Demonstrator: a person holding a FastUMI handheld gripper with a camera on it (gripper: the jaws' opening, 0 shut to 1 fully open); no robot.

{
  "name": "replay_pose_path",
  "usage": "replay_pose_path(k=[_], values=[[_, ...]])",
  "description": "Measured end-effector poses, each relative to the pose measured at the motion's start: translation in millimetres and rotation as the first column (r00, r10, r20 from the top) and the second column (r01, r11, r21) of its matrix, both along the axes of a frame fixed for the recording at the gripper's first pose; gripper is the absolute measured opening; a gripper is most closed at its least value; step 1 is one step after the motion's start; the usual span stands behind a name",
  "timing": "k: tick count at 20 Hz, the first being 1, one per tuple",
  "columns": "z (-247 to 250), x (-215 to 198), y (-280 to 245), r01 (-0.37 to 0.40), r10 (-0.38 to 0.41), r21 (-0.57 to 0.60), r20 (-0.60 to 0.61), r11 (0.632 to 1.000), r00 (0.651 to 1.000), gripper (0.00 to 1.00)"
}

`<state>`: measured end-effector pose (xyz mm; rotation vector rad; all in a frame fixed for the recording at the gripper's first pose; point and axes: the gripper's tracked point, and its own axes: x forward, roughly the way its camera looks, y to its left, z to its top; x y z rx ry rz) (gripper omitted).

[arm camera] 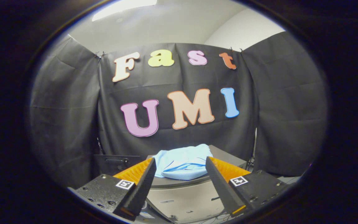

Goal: Put the clothes into the washing machine and then close the washing machine lid.

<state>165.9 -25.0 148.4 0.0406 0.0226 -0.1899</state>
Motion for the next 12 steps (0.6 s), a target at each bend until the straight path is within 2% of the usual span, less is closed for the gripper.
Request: replay_pose_path(k=[4, 8, 12], values=[[-2, 35, -16, 0.032, -0.039, -0.067, -0.106, 0.997, 0.994, 0.96], [1, 73, -14, -0.005, -0.005, -0.07, -0.151, 0.998, 0.989, 0.97], [-14, 114, -34, 0.01, -0.038, -0.114, -0.244, 0.993, 0.969, 0.98]])
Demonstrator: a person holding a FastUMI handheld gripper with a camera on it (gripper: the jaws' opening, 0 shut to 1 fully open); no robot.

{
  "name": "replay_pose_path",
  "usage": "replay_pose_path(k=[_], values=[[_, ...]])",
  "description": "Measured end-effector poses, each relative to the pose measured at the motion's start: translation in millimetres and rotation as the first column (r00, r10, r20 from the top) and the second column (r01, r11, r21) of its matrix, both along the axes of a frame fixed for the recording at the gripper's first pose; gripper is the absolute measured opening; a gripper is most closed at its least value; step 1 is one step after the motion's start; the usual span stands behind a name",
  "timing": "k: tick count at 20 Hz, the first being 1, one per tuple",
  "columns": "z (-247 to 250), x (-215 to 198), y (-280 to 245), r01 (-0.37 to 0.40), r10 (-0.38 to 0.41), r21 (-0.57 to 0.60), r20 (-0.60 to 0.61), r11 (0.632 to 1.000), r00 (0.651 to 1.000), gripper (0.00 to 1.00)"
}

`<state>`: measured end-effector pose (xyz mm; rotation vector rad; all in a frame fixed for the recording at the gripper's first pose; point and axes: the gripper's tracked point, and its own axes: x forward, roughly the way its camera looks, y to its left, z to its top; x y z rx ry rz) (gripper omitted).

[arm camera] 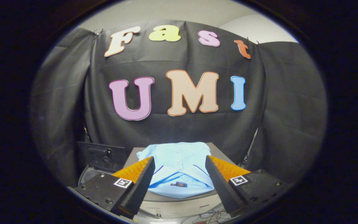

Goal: Put the clothes into the washing machine and then close the washing machine lid.

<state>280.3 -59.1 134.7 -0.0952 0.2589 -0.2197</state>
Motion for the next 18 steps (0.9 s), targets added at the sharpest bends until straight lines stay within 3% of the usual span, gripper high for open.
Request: replay_pose_path(k=[2, 5, 10, 12, 15, 18], values=[[-15, 23, -1, 0.017, -0.015, 0.04, -0.06, 0.999, 0.998, 0.99], [-47, 52, -5, 0.028, -0.029, -0.004, -0.19, 1.0, 0.981, 0.99], [-79, 102, 3, 0.024, -0.028, -0.019, -0.3, 1.0, 0.954, 0.97], [-89, 116, -8, 0.055, -0.073, -0.064, -0.325, 0.996, 0.943, 0.98], [-112, 114, -16, 0.095, -0.112, -0.062, -0.439, 0.994, 0.891, 0.98], [-131, 112, -14, 0.085, -0.056, 0.033, -0.519, 0.996, 0.853, 0.98]])
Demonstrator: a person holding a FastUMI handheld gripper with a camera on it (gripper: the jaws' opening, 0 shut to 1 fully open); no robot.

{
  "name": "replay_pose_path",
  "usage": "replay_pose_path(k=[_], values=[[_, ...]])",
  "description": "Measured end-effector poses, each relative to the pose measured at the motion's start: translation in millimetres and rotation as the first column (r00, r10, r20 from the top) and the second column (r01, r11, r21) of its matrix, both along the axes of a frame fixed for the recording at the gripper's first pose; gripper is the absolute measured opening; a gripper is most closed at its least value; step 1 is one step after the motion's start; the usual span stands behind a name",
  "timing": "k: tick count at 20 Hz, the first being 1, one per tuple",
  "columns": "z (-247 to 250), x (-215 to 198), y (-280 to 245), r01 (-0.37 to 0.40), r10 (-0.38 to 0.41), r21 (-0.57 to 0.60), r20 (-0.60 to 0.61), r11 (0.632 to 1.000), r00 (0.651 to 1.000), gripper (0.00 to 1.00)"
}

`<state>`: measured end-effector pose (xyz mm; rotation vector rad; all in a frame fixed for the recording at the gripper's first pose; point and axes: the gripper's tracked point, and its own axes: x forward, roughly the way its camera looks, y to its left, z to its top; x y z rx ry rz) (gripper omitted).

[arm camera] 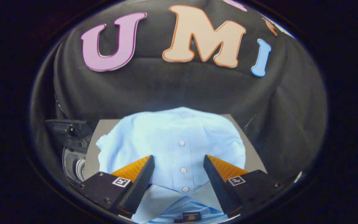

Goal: Put the clothes into the washing machine and then close the washing machine lid.

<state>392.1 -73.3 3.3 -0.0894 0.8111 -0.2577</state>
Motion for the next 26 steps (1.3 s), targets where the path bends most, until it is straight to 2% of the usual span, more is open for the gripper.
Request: replay_pose_path(k=[1, 2, 4, 5, 6, 9, 10, 11, 13, 15, 18, 22, 26], values=[[2, 8, -1, 0.021, -0.025, 0.051, 0.067, 0.998, 0.997, 0.95], [-2, 8, 1, 0.037, -0.043, 0.088, 0.067, 0.995, 0.997, 0.93], [8, 4, -1, 0.014, -0.019, 0.055, 0.083, 0.998, 0.996, 0.88], [9, 5, 0, -0.004, 0.001, 0.046, 0.077, 0.999, 0.997, 0.75], [11, 7, 2, -0.026, 0.022, 0.039, 0.084, 0.999, 0.996, 0.7], [5, 10, 7, -0.034, 0.032, 0.019, 0.094, 0.999, 0.995, 0.3], [4, 8, 9, -0.012, 0.008, 0.033, 0.096, 0.999, 0.995, 0.26], [6, 4, 11, -0.033, 0.03, 0.033, 0.098, 0.999, 0.995, 0.2], [9, -7, 14, -0.029, 0.025, 0.031, 0.113, 0.999, 0.993, 0.12], [12, -11, 17, -0.093, 0.098, -0.048, 0.124, 0.995, 0.987, 0.08], [21, -14, 23, -0.119, 0.132, -0.096, 0.141, 0.988, 0.981, 0.05], [44, -35, 42, -0.127, 0.127, -0.012, 0.19, 0.992, 0.974, 0.04], [83, -55, 67, -0.121, 0.115, 0.005, 0.255, 0.993, 0.96, 0.04]])
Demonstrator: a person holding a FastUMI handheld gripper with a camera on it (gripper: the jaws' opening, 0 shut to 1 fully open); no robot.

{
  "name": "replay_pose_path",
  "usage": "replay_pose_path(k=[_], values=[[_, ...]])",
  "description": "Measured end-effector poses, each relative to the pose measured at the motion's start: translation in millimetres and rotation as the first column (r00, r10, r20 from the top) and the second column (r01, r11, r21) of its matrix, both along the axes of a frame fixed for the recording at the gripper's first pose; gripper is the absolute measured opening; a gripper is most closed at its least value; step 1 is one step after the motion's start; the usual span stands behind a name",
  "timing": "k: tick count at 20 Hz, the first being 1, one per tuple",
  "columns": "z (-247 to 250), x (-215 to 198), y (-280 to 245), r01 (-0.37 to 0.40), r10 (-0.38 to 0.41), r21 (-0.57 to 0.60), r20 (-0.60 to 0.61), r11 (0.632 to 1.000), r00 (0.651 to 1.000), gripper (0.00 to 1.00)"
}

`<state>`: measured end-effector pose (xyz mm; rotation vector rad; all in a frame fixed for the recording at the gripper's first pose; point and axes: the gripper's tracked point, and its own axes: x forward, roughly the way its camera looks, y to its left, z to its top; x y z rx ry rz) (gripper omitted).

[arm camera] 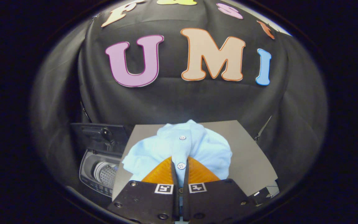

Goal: Put the clothes into the washing machine and then close the washing machine lid.

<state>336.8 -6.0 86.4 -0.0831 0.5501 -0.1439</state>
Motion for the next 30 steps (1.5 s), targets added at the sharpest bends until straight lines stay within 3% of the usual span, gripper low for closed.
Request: replay_pose_path(k=[4, 10, 14, 18, 24, 30], values=[[33, -8, 32, -0.024, 0.023, 0.008, 0.042, 1.0, 0.999, 0.04], [52, -1, 101, -0.124, 0.12, 0.03, 0.103, 0.992, 0.987, 0.04], [47, 11, 142, -0.105, 0.091, 0.085, 0.153, 0.991, 0.984, 0.04], [16, 20, 193, -0.205, 0.203, 0.013, 0.086, 0.979, 0.975, 0.04], [-47, 27, 264, -0.345, 0.346, 0.045, -0.004, 0.937, 0.938, 0.04], [-120, 45, 287, -0.357, 0.362, 0.065, -0.114, 0.932, 0.925, 0.04]])
